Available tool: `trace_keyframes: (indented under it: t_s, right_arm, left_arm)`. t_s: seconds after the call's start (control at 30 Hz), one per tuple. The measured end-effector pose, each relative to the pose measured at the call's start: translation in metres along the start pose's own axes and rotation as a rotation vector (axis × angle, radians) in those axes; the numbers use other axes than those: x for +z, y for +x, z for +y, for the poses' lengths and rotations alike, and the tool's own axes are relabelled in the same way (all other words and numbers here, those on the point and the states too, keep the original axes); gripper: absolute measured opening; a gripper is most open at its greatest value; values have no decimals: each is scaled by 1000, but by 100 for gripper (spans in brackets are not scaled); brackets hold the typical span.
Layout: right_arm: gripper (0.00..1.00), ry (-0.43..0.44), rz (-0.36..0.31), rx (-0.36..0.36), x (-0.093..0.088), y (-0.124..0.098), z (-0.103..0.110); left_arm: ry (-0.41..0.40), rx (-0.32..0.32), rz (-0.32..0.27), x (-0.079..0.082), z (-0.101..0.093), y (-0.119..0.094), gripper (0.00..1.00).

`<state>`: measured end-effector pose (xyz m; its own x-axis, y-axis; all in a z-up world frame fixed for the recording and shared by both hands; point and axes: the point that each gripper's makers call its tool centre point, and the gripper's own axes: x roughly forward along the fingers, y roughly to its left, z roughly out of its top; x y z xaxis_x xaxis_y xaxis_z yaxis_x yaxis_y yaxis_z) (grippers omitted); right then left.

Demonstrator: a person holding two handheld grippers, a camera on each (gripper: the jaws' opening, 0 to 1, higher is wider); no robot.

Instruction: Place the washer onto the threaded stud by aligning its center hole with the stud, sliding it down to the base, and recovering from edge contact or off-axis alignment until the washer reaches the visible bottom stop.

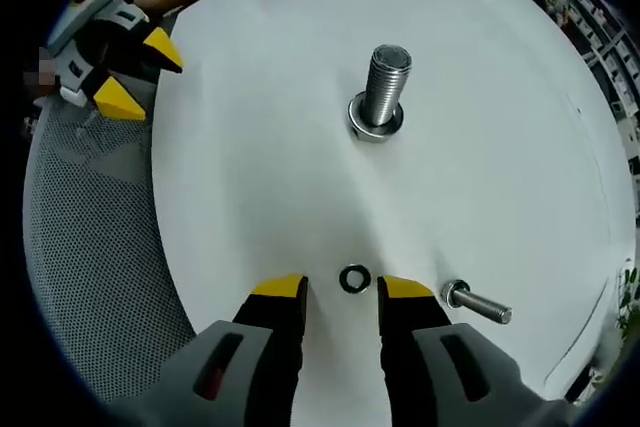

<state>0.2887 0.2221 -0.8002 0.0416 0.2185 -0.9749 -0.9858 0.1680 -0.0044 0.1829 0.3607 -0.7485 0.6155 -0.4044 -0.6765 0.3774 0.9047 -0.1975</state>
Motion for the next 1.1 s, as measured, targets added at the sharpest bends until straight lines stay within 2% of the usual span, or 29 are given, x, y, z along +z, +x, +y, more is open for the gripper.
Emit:
trace_keyframes:
  t_s: [0.17, 0.4, 0.53, 0.63, 0.77, 0.93, 1.1]
  right_arm:
    - [30, -12, 4, 5, 0, 0, 0]
    - [25, -117, 24, 21, 0, 0, 1]
    - [20, -146, 26, 21, 0, 1, 0]
    - [18, -185, 69, 19, 1, 2, 0]
    - [17, -214, 94, 13, 0, 3, -1]
    - [16, -209, 123, 14, 1, 3, -2]
    - [16, -194, 202, 13, 1, 4, -3]
  left_arm:
    - [-1, 7, 3, -1, 1, -1, 25]
    - [5, 8, 4, -1, 2, 0, 25]
    - [1, 9, 6, -2, 2, 0, 25]
    - [4, 4, 9, -2, 1, 0, 25]
    - [6, 2, 8, -2, 0, 1, 25]
    - [2, 8, 7, -2, 1, 1, 24]
    - [5, 8, -1, -1, 1, 0, 23]
